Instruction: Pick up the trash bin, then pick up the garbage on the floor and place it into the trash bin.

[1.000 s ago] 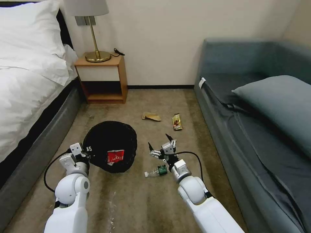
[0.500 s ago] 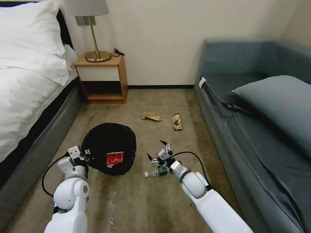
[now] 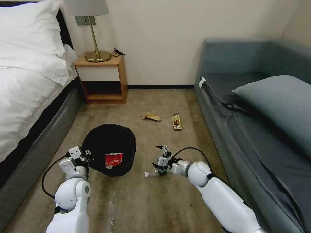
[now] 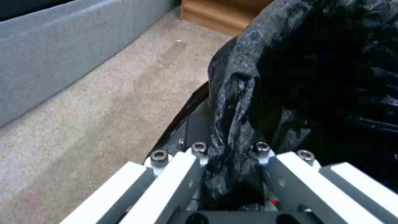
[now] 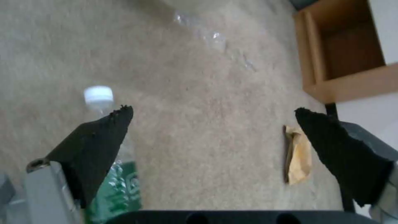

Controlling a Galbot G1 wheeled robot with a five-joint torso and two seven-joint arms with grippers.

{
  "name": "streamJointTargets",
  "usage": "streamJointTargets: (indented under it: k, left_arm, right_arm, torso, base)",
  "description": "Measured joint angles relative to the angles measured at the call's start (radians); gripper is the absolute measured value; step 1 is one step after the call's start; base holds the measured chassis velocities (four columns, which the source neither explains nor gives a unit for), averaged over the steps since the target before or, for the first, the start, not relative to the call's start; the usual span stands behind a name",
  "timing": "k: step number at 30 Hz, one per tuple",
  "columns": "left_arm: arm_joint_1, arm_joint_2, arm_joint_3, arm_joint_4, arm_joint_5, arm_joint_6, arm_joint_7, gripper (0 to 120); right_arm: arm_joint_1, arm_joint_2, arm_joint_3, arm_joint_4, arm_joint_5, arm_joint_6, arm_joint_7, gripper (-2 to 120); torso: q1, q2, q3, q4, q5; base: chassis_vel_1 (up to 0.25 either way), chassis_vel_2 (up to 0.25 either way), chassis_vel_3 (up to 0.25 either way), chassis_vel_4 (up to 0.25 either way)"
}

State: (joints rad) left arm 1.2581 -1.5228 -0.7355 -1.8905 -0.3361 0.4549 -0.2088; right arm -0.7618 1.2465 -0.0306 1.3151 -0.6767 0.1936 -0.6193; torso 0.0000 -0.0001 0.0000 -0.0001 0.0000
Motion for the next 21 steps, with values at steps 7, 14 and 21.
streamJointTargets:
  k: [7, 14, 21]
  left_arm:
    - [0.014, -0.01, -0.003, 0.002, 0.01, -0.012, 0.0, 3]
    - [0.011, -0.011, -0.016, 0.002, 0.011, -0.016, 0.0, 3]
    - [0.007, -0.019, -0.006, 0.003, 0.017, -0.017, 0.0, 3]
  right_arm:
    - [0.084, 0.051, 0.005, -0.188, -0.11, 0.076, -0.065, 100]
    - [0.1, 0.072, 0.019, -0.272, -0.132, 0.114, -0.125, 100]
    - [0.126, 0.108, 0.065, -0.376, -0.163, 0.15, -0.149, 100]
  torso:
    - [0.0, 0.0, 0.0, 0.0002, 0.0]
    - [0.0, 0.0, 0.0, 0.0001, 0.0001]
    - [0.0, 0.0, 0.0, 0.0001, 0.0]
  base:
    - [0.0, 0.0, 0.0, 0.0]
    - [0.0, 0.0, 0.0, 0.0]
    - [0.0, 0.0, 0.0, 0.0]
